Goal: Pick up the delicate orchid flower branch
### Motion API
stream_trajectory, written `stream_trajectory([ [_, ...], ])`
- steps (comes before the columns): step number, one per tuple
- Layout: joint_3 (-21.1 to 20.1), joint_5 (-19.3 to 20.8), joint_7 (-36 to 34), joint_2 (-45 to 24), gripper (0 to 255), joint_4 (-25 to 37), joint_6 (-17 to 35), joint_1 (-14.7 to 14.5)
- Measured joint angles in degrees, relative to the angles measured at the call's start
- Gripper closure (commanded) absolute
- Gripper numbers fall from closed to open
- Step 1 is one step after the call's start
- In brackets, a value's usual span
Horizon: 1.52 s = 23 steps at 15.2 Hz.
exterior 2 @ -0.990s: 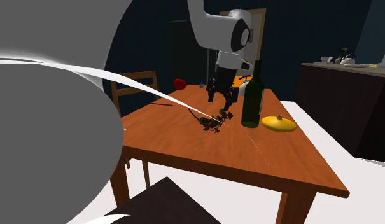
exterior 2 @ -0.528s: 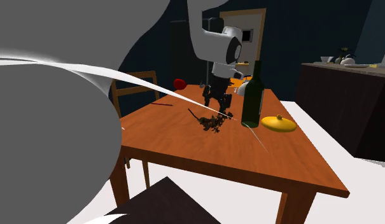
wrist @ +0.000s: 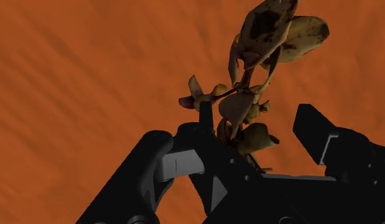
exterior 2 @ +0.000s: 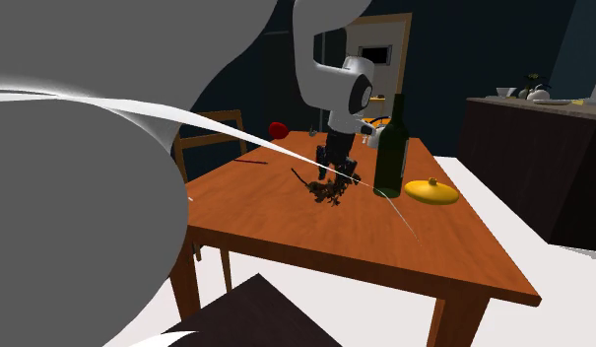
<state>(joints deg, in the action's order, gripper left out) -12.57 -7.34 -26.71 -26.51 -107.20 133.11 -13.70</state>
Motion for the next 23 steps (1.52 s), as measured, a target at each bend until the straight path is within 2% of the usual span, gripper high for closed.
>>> stream_trajectory([
  [10, -0.02, -0.01, -0.03, 0.15, 255, 0.03, -0.16, 0.00],
  [23, -0.37, -0.41, -0.97, 5.48, 255, 2.45, -7.79, 0.39],
])
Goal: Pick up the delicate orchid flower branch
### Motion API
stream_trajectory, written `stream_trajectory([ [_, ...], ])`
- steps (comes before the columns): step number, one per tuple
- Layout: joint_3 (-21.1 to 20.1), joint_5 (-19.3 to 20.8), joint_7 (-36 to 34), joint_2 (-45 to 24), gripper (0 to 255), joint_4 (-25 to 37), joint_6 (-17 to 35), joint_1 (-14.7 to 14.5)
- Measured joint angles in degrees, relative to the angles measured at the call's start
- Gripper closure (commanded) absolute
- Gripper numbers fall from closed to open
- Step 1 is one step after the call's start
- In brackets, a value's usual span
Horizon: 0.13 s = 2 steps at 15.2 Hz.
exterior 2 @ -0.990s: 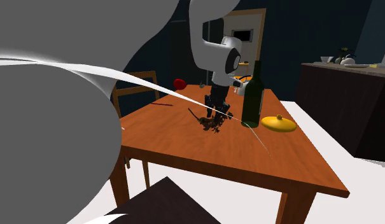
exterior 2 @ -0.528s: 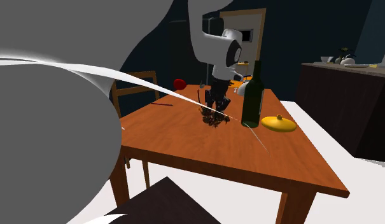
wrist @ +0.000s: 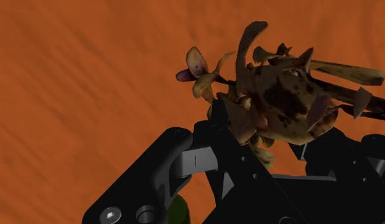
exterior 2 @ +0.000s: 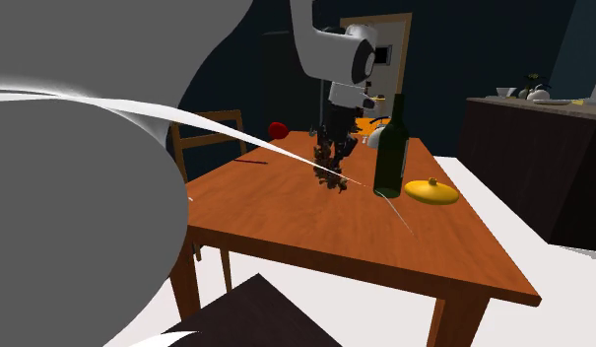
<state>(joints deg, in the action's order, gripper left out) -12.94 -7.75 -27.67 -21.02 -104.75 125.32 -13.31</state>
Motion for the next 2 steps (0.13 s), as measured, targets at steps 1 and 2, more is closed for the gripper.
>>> stream_trajectory([
  [1, -0.02, -0.01, -0.11, 0.31, 255, 0.35, -0.66, 0.01],
  [2, -0.03, -0.04, -0.10, 0.54, 255, 0.49, -1.01, 0.05],
])
